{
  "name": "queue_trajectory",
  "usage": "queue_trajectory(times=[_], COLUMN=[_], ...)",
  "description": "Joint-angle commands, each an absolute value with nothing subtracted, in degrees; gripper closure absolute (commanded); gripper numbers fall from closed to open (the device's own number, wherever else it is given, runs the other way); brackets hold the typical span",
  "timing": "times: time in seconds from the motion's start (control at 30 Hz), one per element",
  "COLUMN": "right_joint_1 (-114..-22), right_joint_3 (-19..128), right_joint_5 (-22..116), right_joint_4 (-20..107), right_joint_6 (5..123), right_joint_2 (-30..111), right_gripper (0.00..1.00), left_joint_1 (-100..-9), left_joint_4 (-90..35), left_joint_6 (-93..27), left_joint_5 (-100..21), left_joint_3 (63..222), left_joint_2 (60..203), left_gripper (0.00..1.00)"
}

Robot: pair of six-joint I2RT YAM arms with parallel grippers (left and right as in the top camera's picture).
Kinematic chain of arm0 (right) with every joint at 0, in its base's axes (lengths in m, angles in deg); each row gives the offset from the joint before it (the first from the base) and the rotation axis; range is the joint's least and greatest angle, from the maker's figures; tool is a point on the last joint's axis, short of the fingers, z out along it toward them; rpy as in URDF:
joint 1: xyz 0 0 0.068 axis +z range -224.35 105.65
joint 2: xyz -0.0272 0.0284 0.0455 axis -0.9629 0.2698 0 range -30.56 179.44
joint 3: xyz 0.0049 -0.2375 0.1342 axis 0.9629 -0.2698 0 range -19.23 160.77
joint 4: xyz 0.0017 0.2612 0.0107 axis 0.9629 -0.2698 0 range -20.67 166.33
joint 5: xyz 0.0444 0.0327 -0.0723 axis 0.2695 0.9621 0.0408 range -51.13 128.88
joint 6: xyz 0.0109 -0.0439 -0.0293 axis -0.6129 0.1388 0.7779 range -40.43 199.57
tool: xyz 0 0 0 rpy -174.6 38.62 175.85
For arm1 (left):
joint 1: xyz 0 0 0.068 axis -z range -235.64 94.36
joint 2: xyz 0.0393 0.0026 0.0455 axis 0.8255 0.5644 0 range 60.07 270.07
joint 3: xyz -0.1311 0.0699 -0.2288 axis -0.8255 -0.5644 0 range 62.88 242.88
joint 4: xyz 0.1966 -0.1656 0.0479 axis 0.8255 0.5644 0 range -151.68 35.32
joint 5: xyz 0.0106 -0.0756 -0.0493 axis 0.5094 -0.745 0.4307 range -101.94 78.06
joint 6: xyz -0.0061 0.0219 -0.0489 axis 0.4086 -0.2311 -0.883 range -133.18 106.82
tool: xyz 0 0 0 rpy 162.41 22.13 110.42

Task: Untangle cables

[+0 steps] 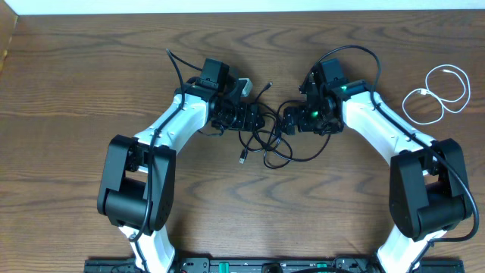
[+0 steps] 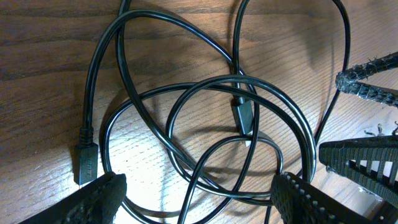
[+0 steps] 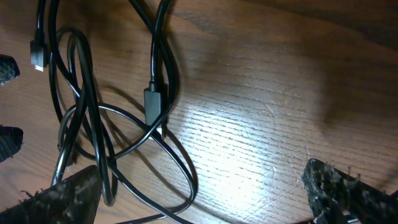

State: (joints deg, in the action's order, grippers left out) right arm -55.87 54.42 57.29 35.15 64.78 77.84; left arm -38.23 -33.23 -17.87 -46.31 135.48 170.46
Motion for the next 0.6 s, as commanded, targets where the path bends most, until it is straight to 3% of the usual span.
queue_trajectory(times=[0.0, 0.57], right_joint_1=[-55.9, -55.9], right_joint_3=[54.4, 54.4], right_joint_5=[57.2, 57.2], right_joint_4=[35.2, 35.2], right_joint_6=[65.5, 65.5], right_joint_2=[77.1, 77.1], right_gripper=[0.01, 0.01], left_joint_1=[-38.1, -38.1], left_joint_4=[-33.1, -33.1], left_joint_6=[-18.0, -18.0], left_joint_5=[-46.8, -46.8], left_joint_3=[135.4, 135.4], left_joint_2=[170.3, 170.3], left_gripper=[0.21, 0.21])
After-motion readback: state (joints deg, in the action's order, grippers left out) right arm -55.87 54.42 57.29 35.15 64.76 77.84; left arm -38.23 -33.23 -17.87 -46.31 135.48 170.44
